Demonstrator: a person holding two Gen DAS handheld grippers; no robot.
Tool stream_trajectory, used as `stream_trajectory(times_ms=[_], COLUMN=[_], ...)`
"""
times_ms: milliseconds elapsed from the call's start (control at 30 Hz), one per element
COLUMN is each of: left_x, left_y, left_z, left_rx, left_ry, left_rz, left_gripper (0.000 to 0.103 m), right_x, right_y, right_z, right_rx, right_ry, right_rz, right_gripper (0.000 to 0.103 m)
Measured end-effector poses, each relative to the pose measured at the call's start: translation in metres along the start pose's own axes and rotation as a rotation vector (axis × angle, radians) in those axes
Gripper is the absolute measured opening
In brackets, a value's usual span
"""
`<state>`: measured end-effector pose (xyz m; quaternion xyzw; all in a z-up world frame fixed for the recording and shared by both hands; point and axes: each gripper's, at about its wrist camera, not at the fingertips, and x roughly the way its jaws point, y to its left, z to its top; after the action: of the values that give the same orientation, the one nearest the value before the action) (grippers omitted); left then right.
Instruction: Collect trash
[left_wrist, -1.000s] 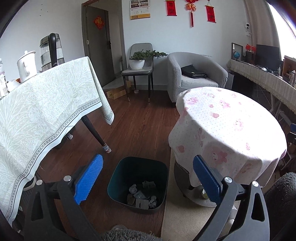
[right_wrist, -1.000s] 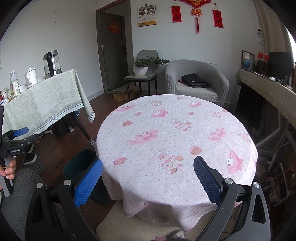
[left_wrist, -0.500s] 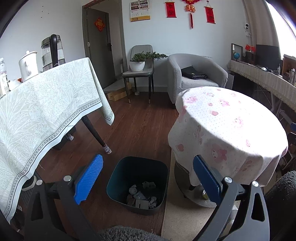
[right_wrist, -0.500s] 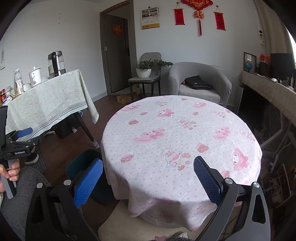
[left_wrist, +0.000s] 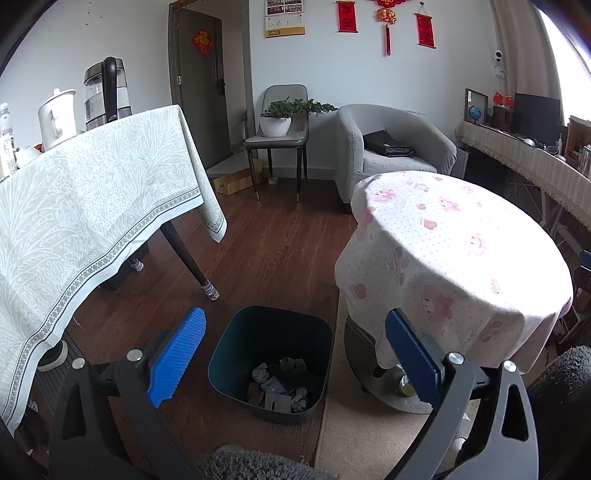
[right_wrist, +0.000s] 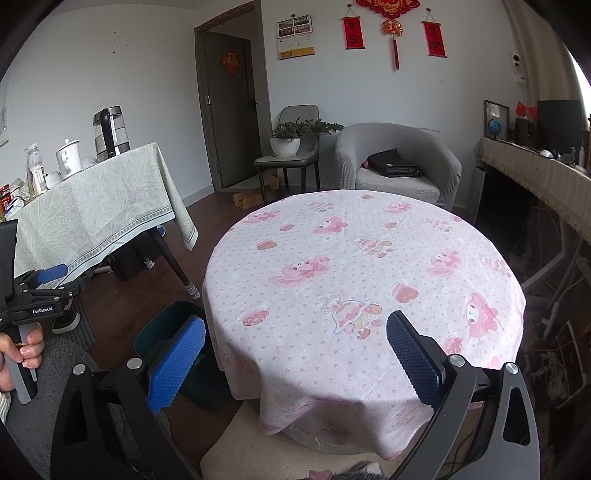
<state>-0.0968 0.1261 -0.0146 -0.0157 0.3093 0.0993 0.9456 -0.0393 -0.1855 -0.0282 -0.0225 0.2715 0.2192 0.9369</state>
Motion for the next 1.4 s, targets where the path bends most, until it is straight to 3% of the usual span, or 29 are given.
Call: stream_trajectory(times_ms=[1400], left_x=[0.0004], left_y=[0.0007], left_z=[-0.002], left_rx=[0.009], left_ry=[0.003], left_rz=[0.006], left_gripper=[0.1], right_x=[0.0014], right_y=[0.0026], right_z=[-0.0012], right_rx=[-0.007], right_ry=[0.005], right_rz=[-0.007], right_gripper=[0.1])
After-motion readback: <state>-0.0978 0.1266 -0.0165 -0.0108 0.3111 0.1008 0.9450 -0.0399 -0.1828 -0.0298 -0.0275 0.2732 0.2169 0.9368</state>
